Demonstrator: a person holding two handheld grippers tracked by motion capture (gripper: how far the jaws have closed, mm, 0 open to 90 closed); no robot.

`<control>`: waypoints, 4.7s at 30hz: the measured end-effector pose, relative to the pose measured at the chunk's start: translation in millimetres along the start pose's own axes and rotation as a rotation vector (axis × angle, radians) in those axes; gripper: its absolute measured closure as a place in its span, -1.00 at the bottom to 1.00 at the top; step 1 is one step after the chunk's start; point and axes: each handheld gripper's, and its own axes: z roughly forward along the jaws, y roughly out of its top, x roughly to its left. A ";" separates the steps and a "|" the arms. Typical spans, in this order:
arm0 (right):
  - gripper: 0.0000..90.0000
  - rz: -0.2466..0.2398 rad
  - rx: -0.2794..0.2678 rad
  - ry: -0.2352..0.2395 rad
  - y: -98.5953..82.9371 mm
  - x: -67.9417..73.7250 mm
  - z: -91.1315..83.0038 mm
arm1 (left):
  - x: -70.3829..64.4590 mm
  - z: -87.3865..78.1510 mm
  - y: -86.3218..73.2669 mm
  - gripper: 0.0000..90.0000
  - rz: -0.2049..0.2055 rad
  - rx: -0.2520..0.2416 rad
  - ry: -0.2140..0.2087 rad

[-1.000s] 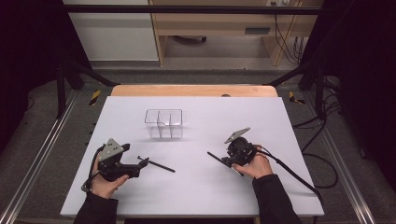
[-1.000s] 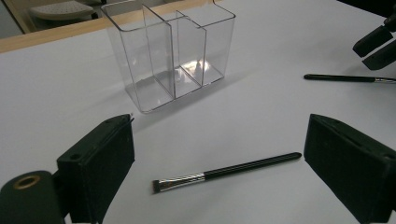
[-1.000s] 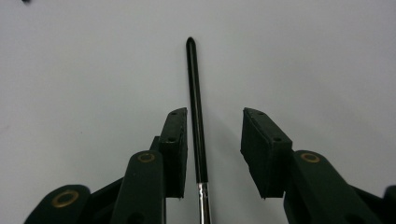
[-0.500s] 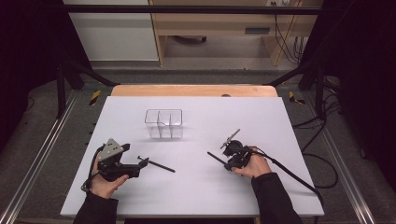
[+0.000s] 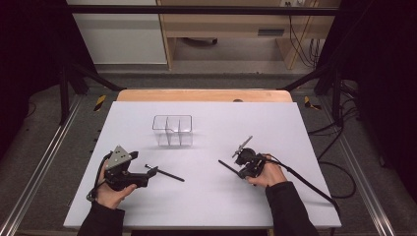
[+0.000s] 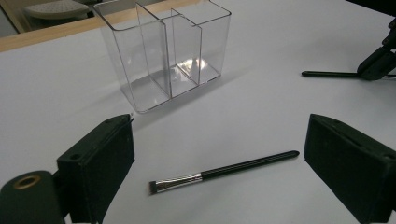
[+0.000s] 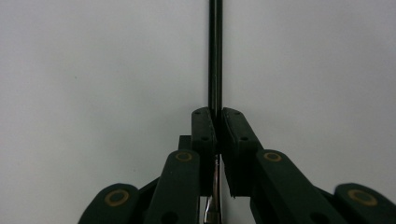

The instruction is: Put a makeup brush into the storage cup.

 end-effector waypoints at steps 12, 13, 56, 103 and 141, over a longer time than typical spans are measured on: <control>0.87 -0.022 -0.090 0.047 4.2 4.0 -30.7 | -9.0 1.2 7.6 -0.83 0.049 0.002 -0.023; 0.87 -0.028 -0.092 0.052 5.1 4.7 -32.9 | -9.6 1.4 8.7 -0.83 0.055 0.003 -0.025; 0.87 -0.201 -0.080 0.209 46.9 44.3 -62.4 | -72.2 37.6 56.8 -0.85 0.468 0.137 -0.136; 0.87 -0.240 -0.030 0.283 66.5 57.8 -53.7 | -127.8 71.4 52.9 0.09 0.909 0.190 -0.135; 0.54 -0.274 -0.191 0.174 61.8 57.0 -70.4 | -128.6 72.7 44.2 0.85 0.942 0.255 -0.185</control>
